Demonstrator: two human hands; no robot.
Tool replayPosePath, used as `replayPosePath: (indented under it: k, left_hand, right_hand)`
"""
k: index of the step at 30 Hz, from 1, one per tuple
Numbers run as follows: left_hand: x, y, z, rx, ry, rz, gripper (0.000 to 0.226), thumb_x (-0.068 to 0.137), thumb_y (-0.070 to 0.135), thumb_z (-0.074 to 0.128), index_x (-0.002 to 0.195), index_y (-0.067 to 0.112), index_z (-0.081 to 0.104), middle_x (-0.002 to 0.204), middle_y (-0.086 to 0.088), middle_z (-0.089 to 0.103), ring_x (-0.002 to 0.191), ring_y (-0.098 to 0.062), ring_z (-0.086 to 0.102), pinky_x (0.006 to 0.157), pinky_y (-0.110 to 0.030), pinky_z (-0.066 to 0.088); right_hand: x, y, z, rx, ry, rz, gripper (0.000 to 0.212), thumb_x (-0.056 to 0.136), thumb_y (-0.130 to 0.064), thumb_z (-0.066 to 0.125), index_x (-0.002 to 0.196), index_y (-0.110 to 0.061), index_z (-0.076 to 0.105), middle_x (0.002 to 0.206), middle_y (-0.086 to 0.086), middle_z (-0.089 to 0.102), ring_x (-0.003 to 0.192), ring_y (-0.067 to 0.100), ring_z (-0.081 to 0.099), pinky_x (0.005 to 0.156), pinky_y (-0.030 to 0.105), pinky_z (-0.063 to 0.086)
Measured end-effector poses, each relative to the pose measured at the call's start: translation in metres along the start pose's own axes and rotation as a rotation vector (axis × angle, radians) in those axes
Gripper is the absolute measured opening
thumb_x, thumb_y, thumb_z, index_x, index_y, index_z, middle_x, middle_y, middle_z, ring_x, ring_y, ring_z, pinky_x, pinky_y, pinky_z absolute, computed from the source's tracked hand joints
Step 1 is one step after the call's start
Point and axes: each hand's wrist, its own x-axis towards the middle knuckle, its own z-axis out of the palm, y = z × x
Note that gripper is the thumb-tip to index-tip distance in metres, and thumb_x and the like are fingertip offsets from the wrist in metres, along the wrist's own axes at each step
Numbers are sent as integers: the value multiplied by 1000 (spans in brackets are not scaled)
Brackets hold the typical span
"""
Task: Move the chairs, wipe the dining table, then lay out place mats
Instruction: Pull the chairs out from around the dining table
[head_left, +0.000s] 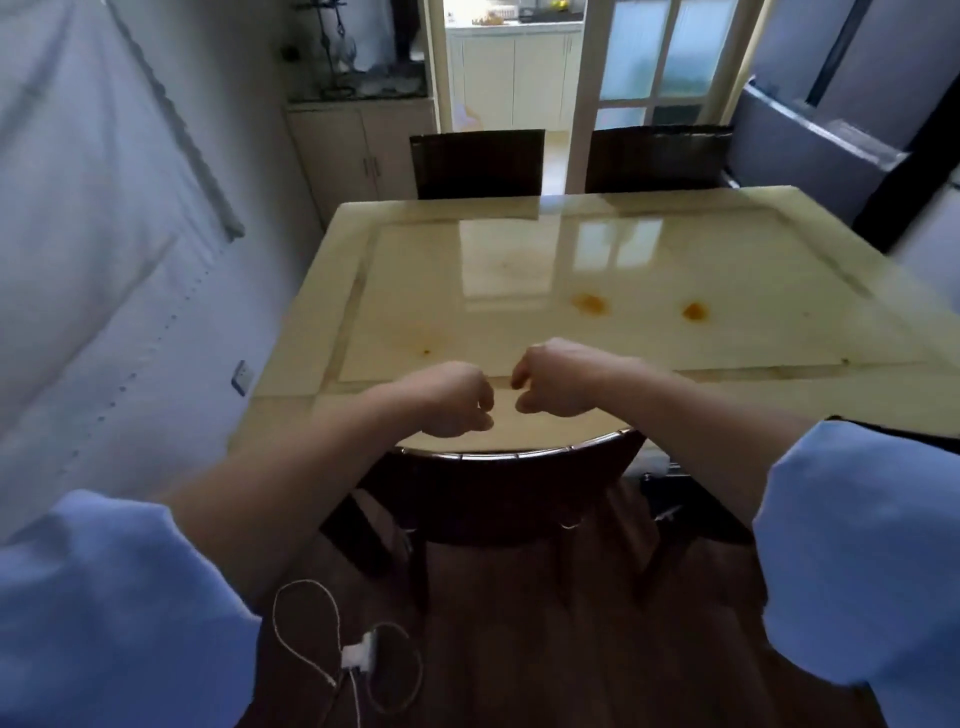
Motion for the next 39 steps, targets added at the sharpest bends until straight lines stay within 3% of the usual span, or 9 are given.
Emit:
replayPosePath:
  k: [14,22,28,35,39]
  left_hand:
    - [-44,-33,5,-151,65,-144,34,90,30,60,121,16,62,124,-4,62,110,-21,59,91,-28,46]
    - [-13,-41,22,-114,29,-52,36,89,33,60,122,18,62,124,-4,62,110,-22,60,96,-33,48]
    - [-1,-39,56,-116,-59,-6,33,87,33,62,117,17,65,116,-6,64,103,-23,59,90,-31,49]
    - [0,-36,69,-185,70,-35,27,88,19,63,113,15,69,116,-9,65,104,-24,60,82,-25,45]
    - [-1,-32,75,-150,124,-67,23,90,22,59,110,18,70,113,-7,67,103,-24,61,83,-27,46]
  right_hand:
    - [4,-32,3,-46,-4,-52,40,89,-33,60,127,-19,60,126,7,61,112,27,59,96,35,50]
    - [2,-21,20,12,0,95,43,89,-35,61,129,-20,57,128,6,60,114,26,59,98,37,49]
    - [-5,1,58,76,-110,171,50,87,-39,63,133,-24,53,133,2,56,120,23,54,100,34,45]
    - [-7,17,83,91,-46,157,35,90,-30,59,124,-25,61,125,6,61,114,27,57,85,30,45]
    - [-9,23,94,102,27,149,20,91,-25,54,105,-20,69,108,9,66,102,29,61,70,28,37]
